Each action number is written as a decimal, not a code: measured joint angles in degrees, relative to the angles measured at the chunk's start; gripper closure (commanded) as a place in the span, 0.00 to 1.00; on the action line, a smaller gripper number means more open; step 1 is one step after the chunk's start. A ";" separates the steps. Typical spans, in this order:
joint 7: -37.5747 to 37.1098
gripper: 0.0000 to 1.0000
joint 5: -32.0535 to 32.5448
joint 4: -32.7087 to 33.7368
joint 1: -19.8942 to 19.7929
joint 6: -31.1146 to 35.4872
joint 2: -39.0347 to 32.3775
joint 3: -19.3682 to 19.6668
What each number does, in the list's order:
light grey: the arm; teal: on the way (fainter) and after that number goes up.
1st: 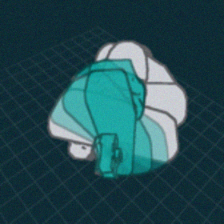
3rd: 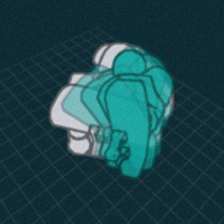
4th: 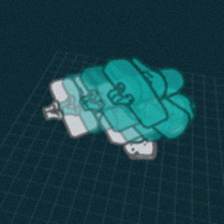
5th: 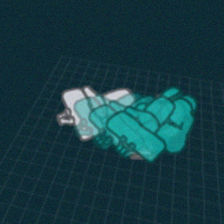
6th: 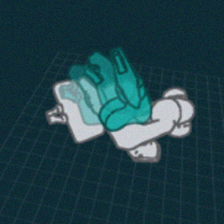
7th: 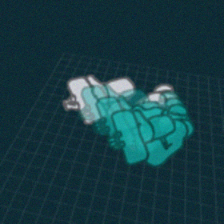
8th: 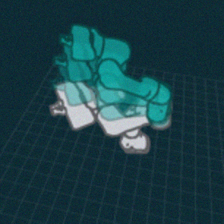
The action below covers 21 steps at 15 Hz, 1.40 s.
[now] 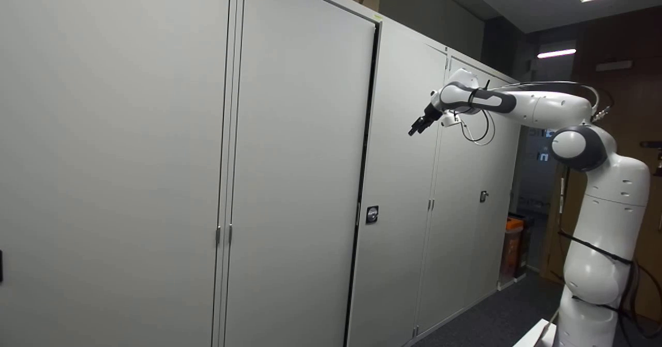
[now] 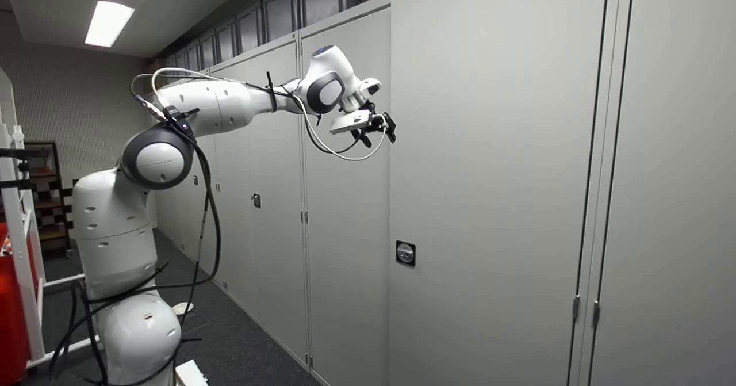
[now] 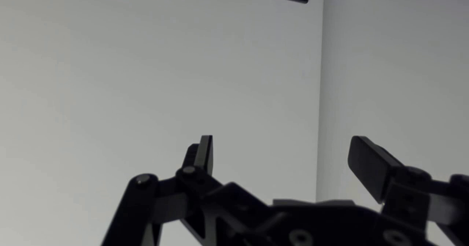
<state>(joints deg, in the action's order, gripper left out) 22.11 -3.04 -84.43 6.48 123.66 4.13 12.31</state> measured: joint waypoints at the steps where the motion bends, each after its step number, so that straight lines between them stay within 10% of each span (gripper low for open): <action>1: -0.18 0.00 0.31 -2.93 0.15 -0.51 2.19 -0.33; 10: -0.98 0.00 0.93 -24.67 -2.65 -4.80 16.66 -5.86; 21: -2.25 0.00 6.08 -36.90 -5.02 -4.80 17.28 -6.60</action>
<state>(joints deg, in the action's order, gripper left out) 19.85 3.04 -121.34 1.46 118.86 21.41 5.71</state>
